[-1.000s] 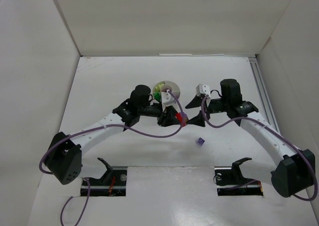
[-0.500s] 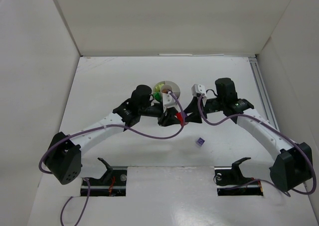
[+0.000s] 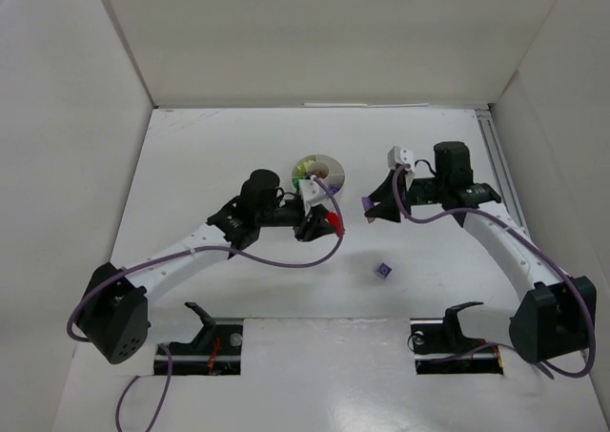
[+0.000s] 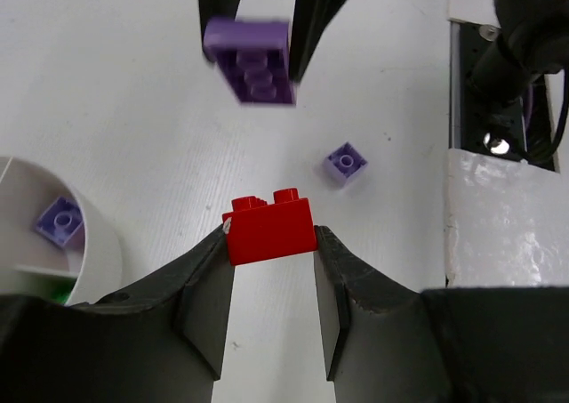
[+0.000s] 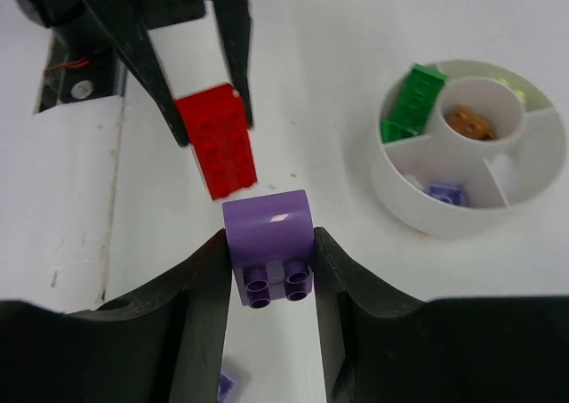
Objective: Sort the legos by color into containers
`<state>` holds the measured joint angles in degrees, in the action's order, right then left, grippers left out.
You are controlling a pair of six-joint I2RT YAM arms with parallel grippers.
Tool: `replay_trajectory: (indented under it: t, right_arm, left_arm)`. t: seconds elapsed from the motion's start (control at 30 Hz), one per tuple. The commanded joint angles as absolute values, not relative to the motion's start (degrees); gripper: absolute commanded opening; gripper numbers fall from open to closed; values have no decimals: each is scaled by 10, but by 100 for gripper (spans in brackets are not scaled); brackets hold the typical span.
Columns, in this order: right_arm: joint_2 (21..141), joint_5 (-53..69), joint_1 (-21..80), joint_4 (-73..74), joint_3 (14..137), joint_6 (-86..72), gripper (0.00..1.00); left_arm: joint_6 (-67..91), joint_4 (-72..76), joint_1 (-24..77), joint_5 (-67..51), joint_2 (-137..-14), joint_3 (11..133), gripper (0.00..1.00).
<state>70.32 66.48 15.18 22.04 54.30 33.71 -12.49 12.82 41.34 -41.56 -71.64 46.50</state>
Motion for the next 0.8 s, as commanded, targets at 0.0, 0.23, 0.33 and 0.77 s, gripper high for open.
replay_trajectory:
  t: [0.0,0.23,0.33,0.77]
  right_arm:
    - [700,693,109,214,570,345,17]
    - [700,638,83,163,570,299,17]
    - [672,505,121,87,561,247,17]
    - [759,152,305,-184,548,172,17]
  left_arm:
    - [-99,148,403,-385,-676,440,0]
    - [-25,174,397,-272,-645,411,0]
    - [83,169,397,-120,-640,431,0]
    - [379,-85,378,316,-609,555,0]
